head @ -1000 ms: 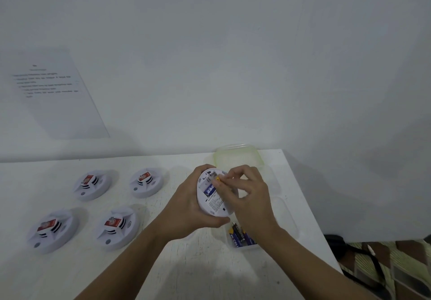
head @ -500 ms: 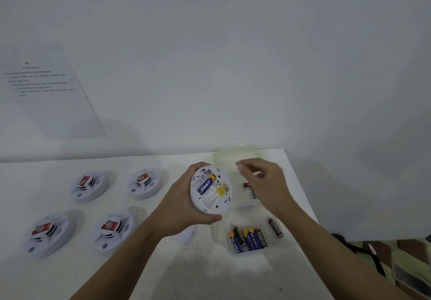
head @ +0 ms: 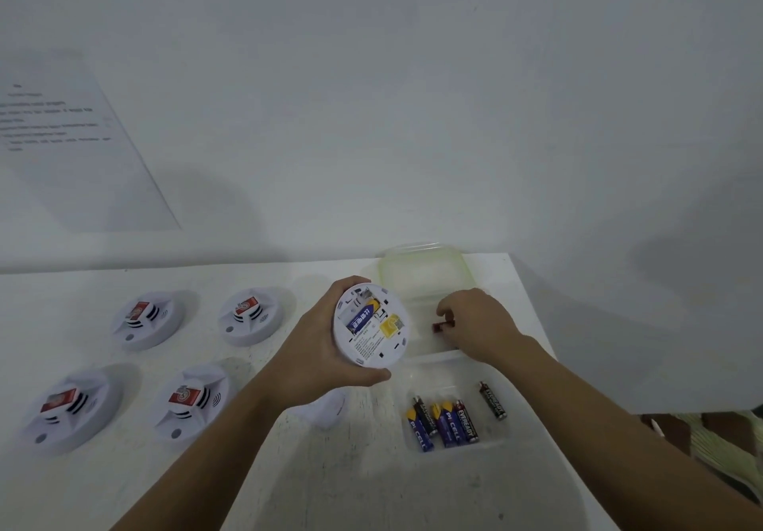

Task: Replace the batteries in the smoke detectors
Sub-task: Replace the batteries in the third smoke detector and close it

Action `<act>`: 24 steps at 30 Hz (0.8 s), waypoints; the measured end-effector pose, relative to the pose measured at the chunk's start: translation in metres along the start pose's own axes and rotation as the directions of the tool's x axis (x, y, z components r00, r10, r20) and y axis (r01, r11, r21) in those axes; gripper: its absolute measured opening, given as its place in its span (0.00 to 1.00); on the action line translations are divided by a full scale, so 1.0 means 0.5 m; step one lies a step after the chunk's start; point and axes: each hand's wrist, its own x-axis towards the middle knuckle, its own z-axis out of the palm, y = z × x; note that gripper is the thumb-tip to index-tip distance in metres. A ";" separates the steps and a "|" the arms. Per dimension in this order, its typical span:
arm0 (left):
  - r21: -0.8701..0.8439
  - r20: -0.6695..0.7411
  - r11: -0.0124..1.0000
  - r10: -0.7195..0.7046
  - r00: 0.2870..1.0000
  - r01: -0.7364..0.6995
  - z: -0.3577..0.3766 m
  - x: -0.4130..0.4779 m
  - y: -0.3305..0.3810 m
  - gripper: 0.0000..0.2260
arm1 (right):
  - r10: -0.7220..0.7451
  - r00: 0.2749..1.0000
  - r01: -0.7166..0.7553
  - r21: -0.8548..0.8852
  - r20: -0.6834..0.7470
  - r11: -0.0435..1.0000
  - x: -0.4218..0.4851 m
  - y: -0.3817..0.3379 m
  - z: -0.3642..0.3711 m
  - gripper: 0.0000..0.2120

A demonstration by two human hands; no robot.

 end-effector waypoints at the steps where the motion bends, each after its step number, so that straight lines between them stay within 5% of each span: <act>1: -0.001 -0.002 1.000 0.000 1.000 0.000 0.000 0.001 -0.002 0.41 | -0.006 1.000 0.006 0.017 0.022 1.000 0.003 0.000 0.000 0.15; 13: 0.001 -0.001 1.000 -0.003 1.000 0.003 -0.003 0.008 -0.017 0.41 | -0.048 0.999 0.048 0.015 0.014 0.999 0.007 -0.009 -0.001 0.03; 20: -0.006 -0.005 1.000 0.016 1.000 -0.016 -0.008 0.000 -0.008 0.41 | -0.107 0.993 0.105 0.033 0.050 0.994 0.012 -0.008 0.005 0.09; 24: -0.004 -0.008 1.000 0.030 1.000 -0.030 -0.014 -0.008 -0.003 0.40 | -0.146 0.985 0.163 0.210 -0.095 0.964 0.001 -0.019 -0.008 0.05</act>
